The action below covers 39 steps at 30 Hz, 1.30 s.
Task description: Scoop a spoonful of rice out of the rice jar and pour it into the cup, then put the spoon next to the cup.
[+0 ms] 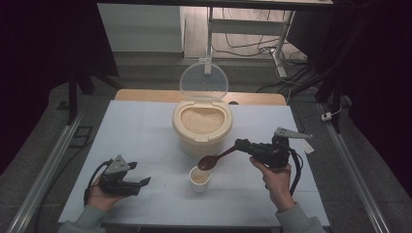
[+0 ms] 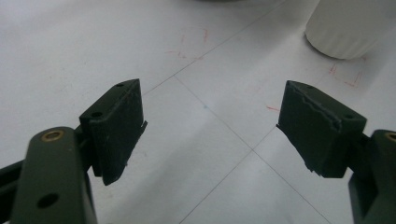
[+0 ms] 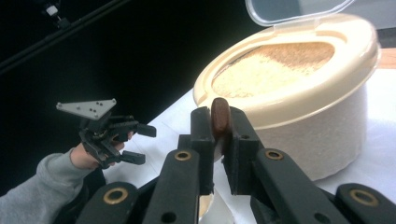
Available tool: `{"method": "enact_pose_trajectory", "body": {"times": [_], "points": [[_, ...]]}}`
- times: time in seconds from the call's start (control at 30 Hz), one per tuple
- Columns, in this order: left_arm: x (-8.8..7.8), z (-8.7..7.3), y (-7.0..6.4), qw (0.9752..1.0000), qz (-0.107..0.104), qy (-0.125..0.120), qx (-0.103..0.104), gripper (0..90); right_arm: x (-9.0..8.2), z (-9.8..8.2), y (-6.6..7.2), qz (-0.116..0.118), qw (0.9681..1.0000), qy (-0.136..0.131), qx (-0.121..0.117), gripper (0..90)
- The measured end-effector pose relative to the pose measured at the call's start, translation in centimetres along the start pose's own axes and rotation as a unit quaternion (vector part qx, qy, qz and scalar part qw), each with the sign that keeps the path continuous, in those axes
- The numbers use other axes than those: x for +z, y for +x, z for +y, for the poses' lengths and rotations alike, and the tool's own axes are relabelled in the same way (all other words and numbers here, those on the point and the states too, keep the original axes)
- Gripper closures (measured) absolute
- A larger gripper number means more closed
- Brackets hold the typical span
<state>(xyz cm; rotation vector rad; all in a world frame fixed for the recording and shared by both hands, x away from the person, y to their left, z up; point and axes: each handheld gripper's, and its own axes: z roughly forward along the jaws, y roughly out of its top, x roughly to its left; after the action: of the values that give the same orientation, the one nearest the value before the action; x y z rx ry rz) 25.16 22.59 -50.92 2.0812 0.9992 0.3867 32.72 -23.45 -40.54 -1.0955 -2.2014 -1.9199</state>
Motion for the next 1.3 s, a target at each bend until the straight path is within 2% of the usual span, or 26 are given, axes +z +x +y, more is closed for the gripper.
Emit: {"method": "enact_pose_trajectory", "body": {"times": [0.23,0.43,0.63,0.83,0.97,1.13,1.2,1.3], "points": [[0.1,0.1,0.0,1.0000,0.001,0.001,0.000,22.3,-1.6,0.9,-0.5,-0.002,1.0000,-0.001,0.001,82.8],[0.1,0.0,0.0,1.0000,0.001,0.001,0.000,22.4,-3.0,1.4,-0.7,-0.012,0.9998,0.017,-0.007,82.8],[0.1,0.1,0.0,1.0000,0.001,0.001,0.001,22.4,-3.5,1.5,-0.8,-0.011,0.9991,0.040,-0.010,82.8],[0.2,0.1,-0.1,1.0000,0.001,0.003,0.002,22.4,-3.5,1.2,-1.0,0.002,0.9968,0.080,-0.006,82.7],[0.2,0.1,-0.1,1.0000,0.001,0.003,0.002,22.3,-3.0,0.8,-1.1,0.009,0.9935,0.114,-0.003,82.7],[0.2,0.1,-0.2,1.0000,0.001,0.003,0.003,22.3,-1.6,0.2,-0.9,0.025,0.9844,0.174,-0.001,82.7],[0.1,0.1,-0.1,1.0000,0.001,0.003,0.003,22.3,-0.9,0.0,-0.9,0.030,0.9796,0.198,-0.003,82.7],[0.1,0.1,-0.1,1.0000,0.001,0.003,0.003,22.3,0.1,-0.4,-0.8,0.028,0.9747,0.222,-0.007,82.7]]}}
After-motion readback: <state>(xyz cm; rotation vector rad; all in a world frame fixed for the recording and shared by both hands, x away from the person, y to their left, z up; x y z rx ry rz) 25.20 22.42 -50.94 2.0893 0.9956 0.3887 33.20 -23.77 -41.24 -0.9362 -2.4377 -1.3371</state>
